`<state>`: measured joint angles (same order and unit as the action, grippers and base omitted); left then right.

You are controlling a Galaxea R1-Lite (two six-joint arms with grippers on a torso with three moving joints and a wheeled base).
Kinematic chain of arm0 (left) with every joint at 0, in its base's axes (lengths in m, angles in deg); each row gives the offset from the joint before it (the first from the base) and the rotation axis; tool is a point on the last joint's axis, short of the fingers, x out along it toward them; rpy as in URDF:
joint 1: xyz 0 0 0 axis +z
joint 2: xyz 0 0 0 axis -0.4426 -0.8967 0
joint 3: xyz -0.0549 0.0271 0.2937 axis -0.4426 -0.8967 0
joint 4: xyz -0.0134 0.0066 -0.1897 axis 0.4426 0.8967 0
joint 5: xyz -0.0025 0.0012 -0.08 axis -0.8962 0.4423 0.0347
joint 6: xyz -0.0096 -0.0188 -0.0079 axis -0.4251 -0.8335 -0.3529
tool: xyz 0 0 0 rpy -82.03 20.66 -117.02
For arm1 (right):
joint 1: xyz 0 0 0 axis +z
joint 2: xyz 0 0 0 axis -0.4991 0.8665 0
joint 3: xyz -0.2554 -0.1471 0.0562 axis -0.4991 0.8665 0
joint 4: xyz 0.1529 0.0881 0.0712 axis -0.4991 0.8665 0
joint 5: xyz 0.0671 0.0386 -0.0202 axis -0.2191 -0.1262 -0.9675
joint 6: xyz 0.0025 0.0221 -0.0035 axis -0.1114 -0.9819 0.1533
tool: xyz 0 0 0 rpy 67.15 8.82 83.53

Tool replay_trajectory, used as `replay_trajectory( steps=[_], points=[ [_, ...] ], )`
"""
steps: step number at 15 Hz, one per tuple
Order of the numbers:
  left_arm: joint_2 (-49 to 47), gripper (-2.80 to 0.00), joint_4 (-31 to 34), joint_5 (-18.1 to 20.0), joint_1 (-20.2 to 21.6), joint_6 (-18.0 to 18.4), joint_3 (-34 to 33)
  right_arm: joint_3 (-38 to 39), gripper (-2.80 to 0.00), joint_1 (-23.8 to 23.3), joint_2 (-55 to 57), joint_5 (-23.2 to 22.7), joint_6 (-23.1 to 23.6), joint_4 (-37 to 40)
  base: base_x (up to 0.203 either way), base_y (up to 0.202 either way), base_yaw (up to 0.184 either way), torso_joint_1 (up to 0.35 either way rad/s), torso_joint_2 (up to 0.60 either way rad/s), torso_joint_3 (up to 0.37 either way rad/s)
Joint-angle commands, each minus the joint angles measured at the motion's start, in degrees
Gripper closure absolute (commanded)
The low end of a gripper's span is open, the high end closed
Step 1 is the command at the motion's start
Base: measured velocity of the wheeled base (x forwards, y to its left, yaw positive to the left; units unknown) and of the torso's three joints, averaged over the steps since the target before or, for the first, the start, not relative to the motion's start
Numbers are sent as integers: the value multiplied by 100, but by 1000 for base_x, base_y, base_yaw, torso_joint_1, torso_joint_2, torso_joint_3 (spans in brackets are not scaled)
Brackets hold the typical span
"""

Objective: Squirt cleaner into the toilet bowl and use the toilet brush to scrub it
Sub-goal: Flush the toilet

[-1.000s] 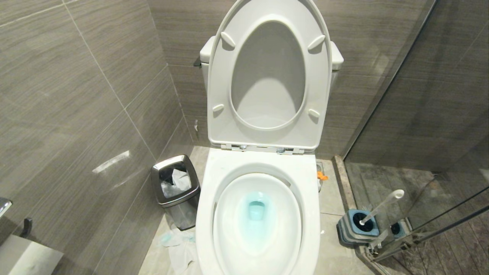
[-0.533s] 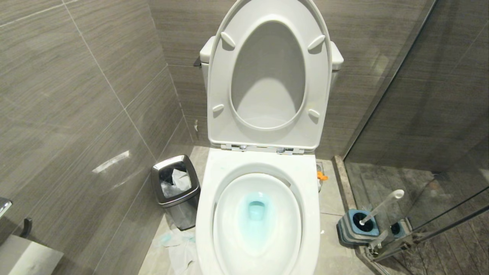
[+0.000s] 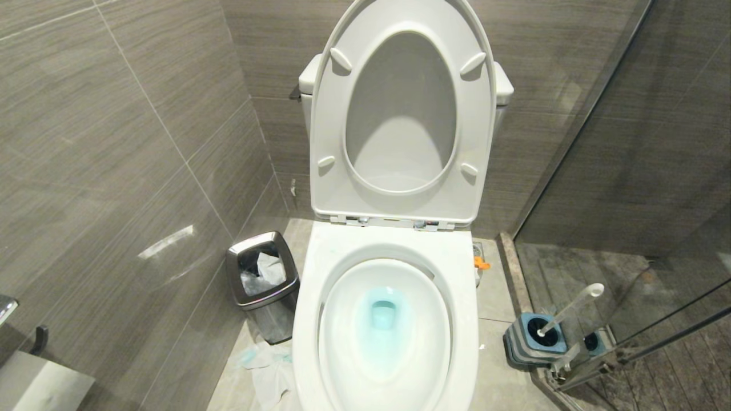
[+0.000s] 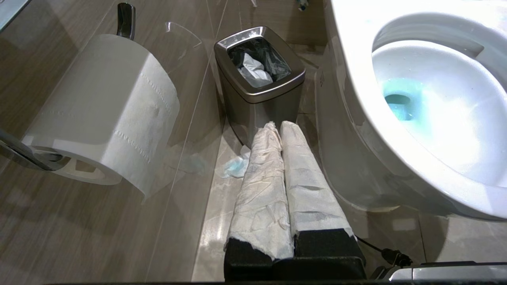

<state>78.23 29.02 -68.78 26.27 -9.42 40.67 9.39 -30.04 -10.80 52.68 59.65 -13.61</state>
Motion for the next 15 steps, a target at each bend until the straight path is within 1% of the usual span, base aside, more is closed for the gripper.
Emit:
replay_trajectory(
  steps=[1,3,8,15],
  points=[
    [0,0,1,-1,4,2,1,2,0,1,0,-25,-29,106,0,0,0,0,0,0],
    [0,0,1,-1,9,2,1,2,0,1,0,-62,-55,96,0,0,0,0,0,0],
    [0,0,1,-1,0,2,1,2,0,1,0,-9,-349,105,0,0,0,0,0,0],
    [0,0,1,-1,9,2,1,2,0,1,0,-9,-354,105,0,0,0,0,0,0]
  ],
)
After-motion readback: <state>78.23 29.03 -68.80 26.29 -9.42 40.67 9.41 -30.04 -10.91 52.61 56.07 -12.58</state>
